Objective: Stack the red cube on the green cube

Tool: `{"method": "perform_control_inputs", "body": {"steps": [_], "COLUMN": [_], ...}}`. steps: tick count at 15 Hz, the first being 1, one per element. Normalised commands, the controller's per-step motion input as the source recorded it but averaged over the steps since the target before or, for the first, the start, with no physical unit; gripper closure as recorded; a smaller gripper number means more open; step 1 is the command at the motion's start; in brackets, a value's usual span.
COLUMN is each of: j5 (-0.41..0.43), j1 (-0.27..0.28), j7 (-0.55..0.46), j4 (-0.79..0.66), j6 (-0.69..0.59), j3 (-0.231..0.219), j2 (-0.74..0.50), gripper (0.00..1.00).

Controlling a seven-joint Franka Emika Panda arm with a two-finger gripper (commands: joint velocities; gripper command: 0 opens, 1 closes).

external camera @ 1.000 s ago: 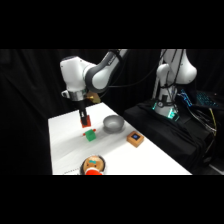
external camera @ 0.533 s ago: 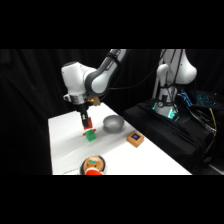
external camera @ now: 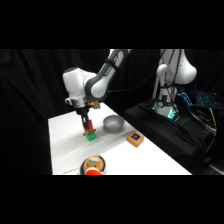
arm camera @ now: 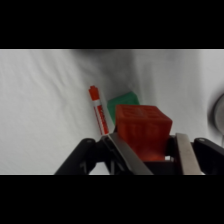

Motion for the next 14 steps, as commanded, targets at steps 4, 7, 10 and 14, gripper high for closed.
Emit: {"method": "perform_control_inputs", "body": {"steps": [4,7,10,14], "j5": [0.137,0.136,0.124,0.117], "j1": [-0.038,-0.03,-0.02,-0.01], "j7": [-0.14,-0.13,-0.12,-0.11], "j4": [0.14,0.14,0.14,0.12], "j6": [0.12,0.11,0.07,0.06], "j3": [-0.005,-0.001,0.0,0.003], "j2": [0.13,0.13,0.11,0.08], "gripper": [0.75,0.75,0.75,0.75]}}
